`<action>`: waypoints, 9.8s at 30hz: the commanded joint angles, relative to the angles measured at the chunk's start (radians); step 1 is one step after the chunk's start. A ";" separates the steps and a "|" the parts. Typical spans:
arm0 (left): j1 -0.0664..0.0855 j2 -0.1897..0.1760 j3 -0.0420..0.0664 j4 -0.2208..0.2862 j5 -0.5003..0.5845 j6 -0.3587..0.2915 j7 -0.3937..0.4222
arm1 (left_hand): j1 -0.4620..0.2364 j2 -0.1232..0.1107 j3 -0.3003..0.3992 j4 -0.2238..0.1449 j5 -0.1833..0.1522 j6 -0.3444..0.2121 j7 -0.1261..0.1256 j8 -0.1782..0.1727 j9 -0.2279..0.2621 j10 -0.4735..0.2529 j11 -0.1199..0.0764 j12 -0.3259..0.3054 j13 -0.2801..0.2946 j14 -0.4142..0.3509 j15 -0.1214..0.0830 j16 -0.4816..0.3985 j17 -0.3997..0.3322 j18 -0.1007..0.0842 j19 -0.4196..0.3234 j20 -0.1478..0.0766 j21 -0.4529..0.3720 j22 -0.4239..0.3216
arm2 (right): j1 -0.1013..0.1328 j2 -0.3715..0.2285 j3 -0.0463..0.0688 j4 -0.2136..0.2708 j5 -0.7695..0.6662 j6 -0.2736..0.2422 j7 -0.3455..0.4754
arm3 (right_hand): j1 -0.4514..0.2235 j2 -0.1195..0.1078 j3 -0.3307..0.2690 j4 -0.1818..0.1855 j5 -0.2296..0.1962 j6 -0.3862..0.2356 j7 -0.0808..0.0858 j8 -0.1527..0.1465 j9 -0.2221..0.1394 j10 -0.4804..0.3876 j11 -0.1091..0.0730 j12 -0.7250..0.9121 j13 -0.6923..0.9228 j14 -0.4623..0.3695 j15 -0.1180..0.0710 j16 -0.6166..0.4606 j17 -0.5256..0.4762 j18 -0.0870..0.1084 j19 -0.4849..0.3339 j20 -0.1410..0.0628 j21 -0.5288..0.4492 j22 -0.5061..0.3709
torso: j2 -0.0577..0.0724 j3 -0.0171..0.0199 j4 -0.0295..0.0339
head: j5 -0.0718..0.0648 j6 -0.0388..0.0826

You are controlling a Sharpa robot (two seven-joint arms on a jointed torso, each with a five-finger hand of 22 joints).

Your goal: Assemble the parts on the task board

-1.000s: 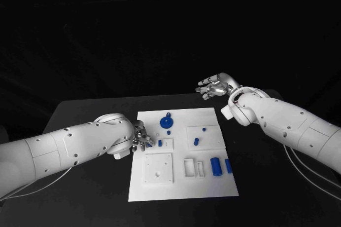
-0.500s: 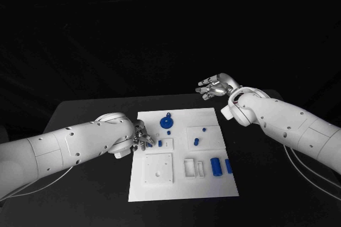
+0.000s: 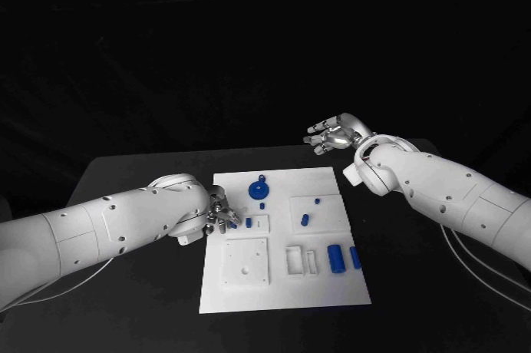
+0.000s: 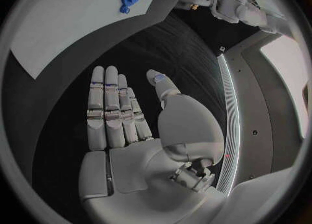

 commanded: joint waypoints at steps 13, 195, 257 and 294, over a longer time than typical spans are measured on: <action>-0.009 0.004 -0.004 0.007 -0.005 0.043 0.007 | 0.016 0.002 0.057 -0.053 0.004 0.036 -0.033 0.002 0.002 0.046 -0.004 0.001 0.001 0.003 0.003 0.004 0.017 0.007 0.000 0.004 -0.002 0.019 | 0.000 0.001 0.001 0.000 -0.005 0.016 0.004 | -0.003 -0.005 -0.001 0.000 0.003 -0.004 0.004 0.002 0.001 -0.011 0.001 -0.003 -0.001 -0.008 0.004 -0.004 -0.003 0.005 -0.009 -0.001 -0.001 -0.002 | 0.000 -0.0004 0.0003 | 0.000 -0.001; -0.013 0.034 0.020 -0.063 -0.326 -0.415 0.665 | 0.287 -0.053 -0.131 -0.170 -0.167 -0.002 0.087 -0.167 -0.995 -0.244 0.132 -0.418 -0.261 -0.154 0.109 -0.258 -0.332 0.079 -0.106 0.105 -0.144 0.024 | -0.009 -0.006 0.001 -0.006 0.028 0.029 0.019 | 0.018 0.015 -0.054 -0.009 0.002 -0.021 0.017 0.001 0.000 -0.124 0.039 -0.003 -0.004 -0.142 0.055 -0.005 -0.115 0.011 -0.157 0.059 -0.006 -0.005 | 0.003 -0.0007 -0.0011 | -0.017 0.025; -0.072 0.141 -0.004 -0.210 -0.513 -0.318 0.656 | 0.275 -0.100 -0.016 -0.123 -0.155 -0.027 0.085 -0.167 -0.998 -0.263 0.129 -0.418 -0.262 -0.142 0.102 -0.101 -0.355 0.088 -0.110 0.100 -0.011 0.023 | -0.004 -0.008 0.001 0.032 0.029 0.026 0.014 | 0.019 0.010 -0.051 -0.005 0.004 -0.024 0.018 0.001 0.000 -0.124 0.040 -0.003 -0.004 -0.143 0.056 -0.004 -0.115 0.011 -0.158 0.060 -0.006 -0.005 | 0.012 0.0010 -0.0094 | -0.033 0.010; -0.081 0.151 -0.003 -0.237 -0.501 -0.260 0.651 | 0.265 -0.063 -0.053 -0.057 -0.182 0.037 0.084 -0.166 -0.997 -0.235 0.123 -0.418 -0.262 -0.121 0.105 -0.087 -0.353 0.087 -0.081 0.103 -0.037 0.018 | -0.004 -0.007 0.001 0.033 0.028 0.028 0.012 | 0.022 0.010 -0.046 -0.002 0.005 -0.020 0.018 0.002 0.000 -0.122 0.039 -0.003 -0.004 -0.143 0.056 -0.004 -0.115 0.011 -0.158 0.059 -0.006 -0.005 | 0.012 0.0026 -0.0101 | -0.038 0.006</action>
